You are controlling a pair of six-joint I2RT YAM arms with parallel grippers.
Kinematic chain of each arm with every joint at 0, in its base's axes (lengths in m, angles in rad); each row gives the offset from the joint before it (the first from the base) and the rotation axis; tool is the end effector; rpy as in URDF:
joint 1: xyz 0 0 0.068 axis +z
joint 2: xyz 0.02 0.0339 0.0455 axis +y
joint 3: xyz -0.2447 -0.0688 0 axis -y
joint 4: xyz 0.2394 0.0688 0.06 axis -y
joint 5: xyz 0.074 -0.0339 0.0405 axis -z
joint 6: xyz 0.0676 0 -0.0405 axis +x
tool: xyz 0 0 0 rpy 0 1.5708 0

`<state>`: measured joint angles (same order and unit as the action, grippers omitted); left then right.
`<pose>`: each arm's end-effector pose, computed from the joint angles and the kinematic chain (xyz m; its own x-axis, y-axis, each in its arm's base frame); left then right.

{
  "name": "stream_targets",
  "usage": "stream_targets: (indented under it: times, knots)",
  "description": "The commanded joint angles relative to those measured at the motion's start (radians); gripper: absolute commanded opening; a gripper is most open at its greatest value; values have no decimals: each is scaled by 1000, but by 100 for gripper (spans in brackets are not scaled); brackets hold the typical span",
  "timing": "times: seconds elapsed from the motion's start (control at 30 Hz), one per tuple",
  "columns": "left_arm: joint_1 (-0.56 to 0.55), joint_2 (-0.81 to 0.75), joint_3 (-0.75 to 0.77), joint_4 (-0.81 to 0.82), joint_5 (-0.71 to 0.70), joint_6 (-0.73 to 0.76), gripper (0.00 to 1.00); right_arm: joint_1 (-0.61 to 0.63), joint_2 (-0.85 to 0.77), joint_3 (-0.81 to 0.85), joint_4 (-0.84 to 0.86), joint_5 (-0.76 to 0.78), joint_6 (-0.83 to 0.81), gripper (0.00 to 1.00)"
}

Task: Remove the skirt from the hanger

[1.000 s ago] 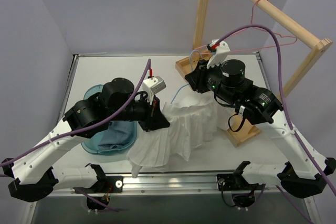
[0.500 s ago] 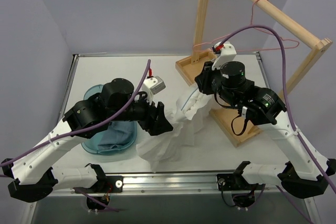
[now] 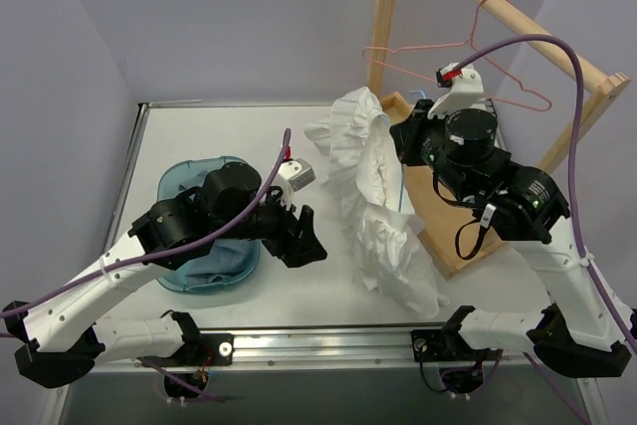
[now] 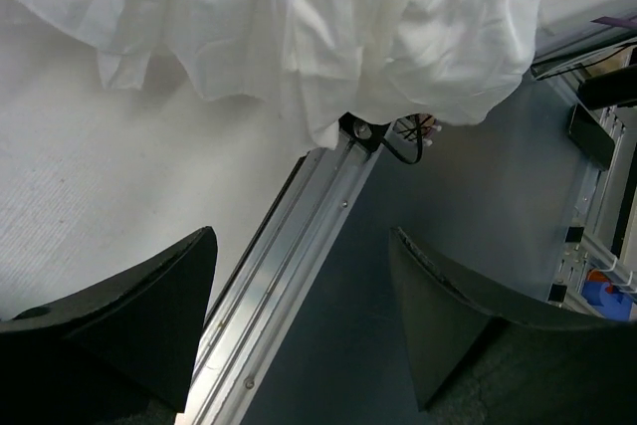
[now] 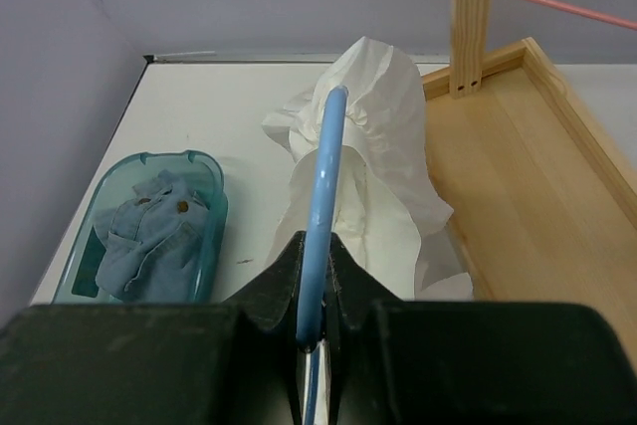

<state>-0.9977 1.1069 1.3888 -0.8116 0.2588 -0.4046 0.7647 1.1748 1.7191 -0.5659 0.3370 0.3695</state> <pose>0.1178 -0.2144 0.3862 -0.6187 0.2570 -0.7424 0.7489 0.4784 -0.4586 0.1866 0.1480 0.5116 -0.1644 0.3147 -0.9349 -0.3812 0.8539 0.3544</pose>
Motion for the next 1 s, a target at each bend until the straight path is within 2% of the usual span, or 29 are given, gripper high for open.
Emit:
stream_targets:
  times: [0.0, 0.07, 0.17, 0.27, 0.33, 0.5, 0.6, 0.7, 0.8, 0.97]
  knots:
    - [-22, -12, 39, 107, 4, -13, 78, -4, 11, 30, 55, 25, 9, 0]
    - [-21, 1, 67, 95, -57, 21, 79, -4, 25, 39, 48, 7, -12, 0]
    - [-21, 79, 220, 17, -177, 99, 80, -5, 37, 82, 6, 11, -12, 0]
    - [-21, 154, 321, 23, -191, 130, 82, -5, 10, 60, -20, 25, 8, 0]
    - [-24, 208, 369, 38, -139, 144, 81, -5, -7, 44, -29, 22, 6, 0]
    - [-25, 252, 389, 75, -131, 170, 81, -5, -53, -18, -17, 22, -3, 0]
    - [-24, 214, 333, 94, -206, 161, 83, -4, -84, -64, 9, -32, -15, 0]
    - [-21, 191, 291, 104, -250, 150, 85, -4, -78, -41, -31, -21, -17, 0]
    - [-22, 177, 263, 101, -247, 110, 85, -5, -86, -47, -45, -20, -17, 0]
    - [-30, 133, 196, 135, -176, 29, 84, -5, -132, -137, 15, 84, 72, 0]
